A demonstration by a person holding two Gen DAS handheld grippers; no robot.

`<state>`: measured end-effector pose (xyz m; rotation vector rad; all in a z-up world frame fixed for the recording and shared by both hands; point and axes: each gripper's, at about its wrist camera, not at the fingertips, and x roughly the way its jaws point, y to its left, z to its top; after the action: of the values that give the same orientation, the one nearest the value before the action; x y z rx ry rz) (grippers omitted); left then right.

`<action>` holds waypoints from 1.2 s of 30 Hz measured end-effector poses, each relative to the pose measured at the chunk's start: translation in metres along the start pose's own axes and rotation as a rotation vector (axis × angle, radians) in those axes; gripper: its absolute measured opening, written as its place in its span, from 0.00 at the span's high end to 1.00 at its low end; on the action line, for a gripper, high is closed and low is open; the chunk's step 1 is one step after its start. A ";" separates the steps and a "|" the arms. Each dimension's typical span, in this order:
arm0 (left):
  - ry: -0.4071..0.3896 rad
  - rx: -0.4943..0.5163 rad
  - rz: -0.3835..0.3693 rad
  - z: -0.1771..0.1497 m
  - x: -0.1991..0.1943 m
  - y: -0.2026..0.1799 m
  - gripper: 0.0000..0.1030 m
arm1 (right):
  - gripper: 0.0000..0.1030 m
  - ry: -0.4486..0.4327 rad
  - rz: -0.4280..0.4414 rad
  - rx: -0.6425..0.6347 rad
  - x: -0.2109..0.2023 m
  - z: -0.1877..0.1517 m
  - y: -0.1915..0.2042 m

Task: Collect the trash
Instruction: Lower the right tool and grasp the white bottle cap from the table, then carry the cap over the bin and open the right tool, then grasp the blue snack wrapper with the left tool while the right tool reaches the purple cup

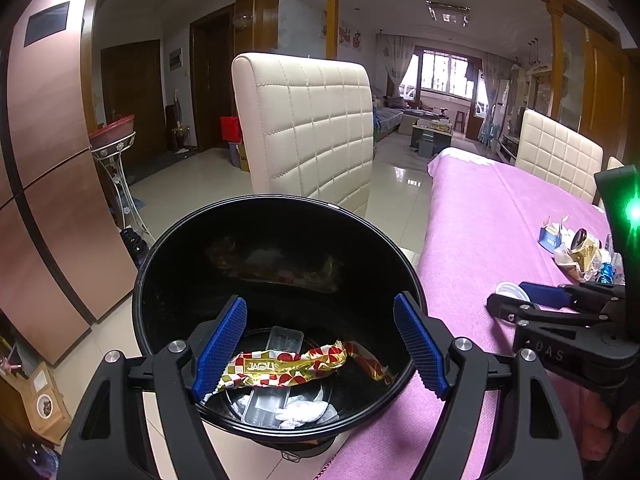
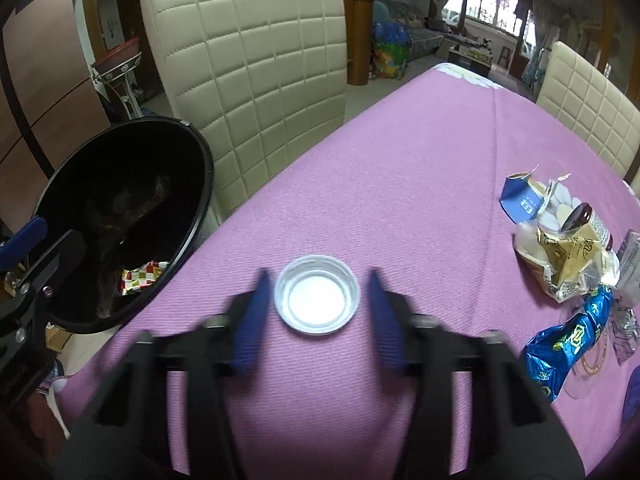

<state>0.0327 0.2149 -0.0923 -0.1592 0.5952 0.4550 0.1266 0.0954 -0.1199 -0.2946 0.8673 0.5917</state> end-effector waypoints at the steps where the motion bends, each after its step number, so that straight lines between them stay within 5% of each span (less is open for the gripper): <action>1: -0.005 0.001 0.003 0.000 -0.001 0.000 0.28 | 0.60 -0.007 -0.007 -0.019 -0.002 -0.001 0.004; 16: -0.038 -0.033 0.137 0.004 -0.006 0.044 0.28 | 0.59 -0.049 0.139 -0.206 -0.008 0.018 0.087; 19: -0.039 -0.060 0.164 0.005 -0.006 0.057 0.28 | 0.50 -0.052 0.144 -0.205 -0.005 0.023 0.096; 21: -0.036 -0.082 0.168 0.005 -0.006 0.066 0.28 | 0.41 -0.064 0.144 -0.191 -0.006 0.026 0.096; 36: -0.022 -0.024 0.088 0.002 -0.002 0.027 0.28 | 0.42 -0.060 0.053 -0.110 -0.020 0.010 0.049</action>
<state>0.0196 0.2391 -0.0897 -0.1507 0.5768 0.5485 0.0936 0.1325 -0.0983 -0.3525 0.7884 0.6959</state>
